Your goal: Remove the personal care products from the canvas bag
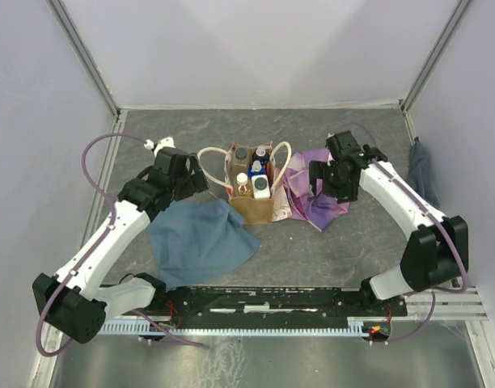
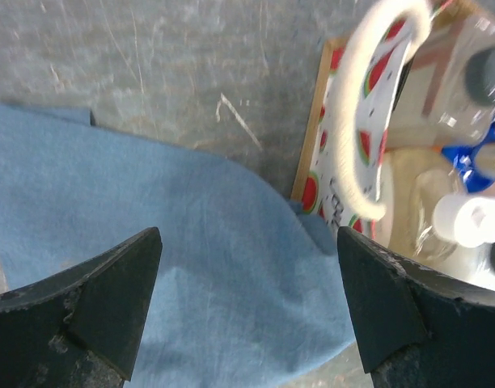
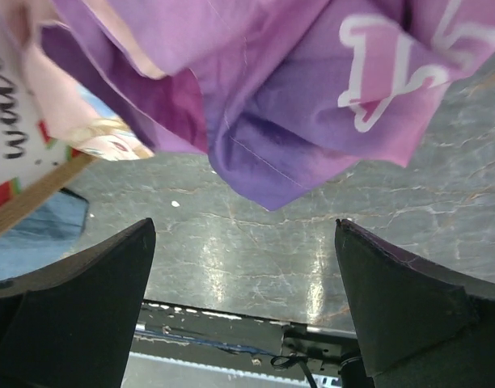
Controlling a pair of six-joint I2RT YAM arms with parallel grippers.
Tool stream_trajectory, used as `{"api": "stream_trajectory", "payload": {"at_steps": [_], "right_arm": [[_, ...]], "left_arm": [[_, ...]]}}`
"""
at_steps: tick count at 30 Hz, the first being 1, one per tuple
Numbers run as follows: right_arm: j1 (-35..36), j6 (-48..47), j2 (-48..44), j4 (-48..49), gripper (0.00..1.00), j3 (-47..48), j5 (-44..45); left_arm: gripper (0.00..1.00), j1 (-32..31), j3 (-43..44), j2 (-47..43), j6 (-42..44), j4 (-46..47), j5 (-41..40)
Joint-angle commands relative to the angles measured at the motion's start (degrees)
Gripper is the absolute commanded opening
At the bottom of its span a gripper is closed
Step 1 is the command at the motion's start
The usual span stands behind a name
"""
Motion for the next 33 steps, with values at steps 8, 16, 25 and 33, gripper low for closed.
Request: {"api": "stream_trajectory", "payload": {"at_steps": [8,16,25,33], "right_arm": [[1.1,3.1,17.8,7.2,1.00,3.0,-2.3],[1.6,4.2,28.8,7.5,1.00,10.5,2.0],[-5.7,3.8,62.1,-11.5,1.00,64.4,5.8],[-16.4,11.8,70.8,1.6,1.00,76.3,2.3]], "left_arm": [[0.85,0.1,-5.9,-4.9,-2.4,2.6,12.0],[0.81,0.1,-8.4,-7.6,-2.3,1.5,11.4],[0.82,0.2,0.2,-5.4,-0.8,-2.3,10.9],[0.83,0.2,0.0,-5.1,-2.3,-2.0,13.3]]}}
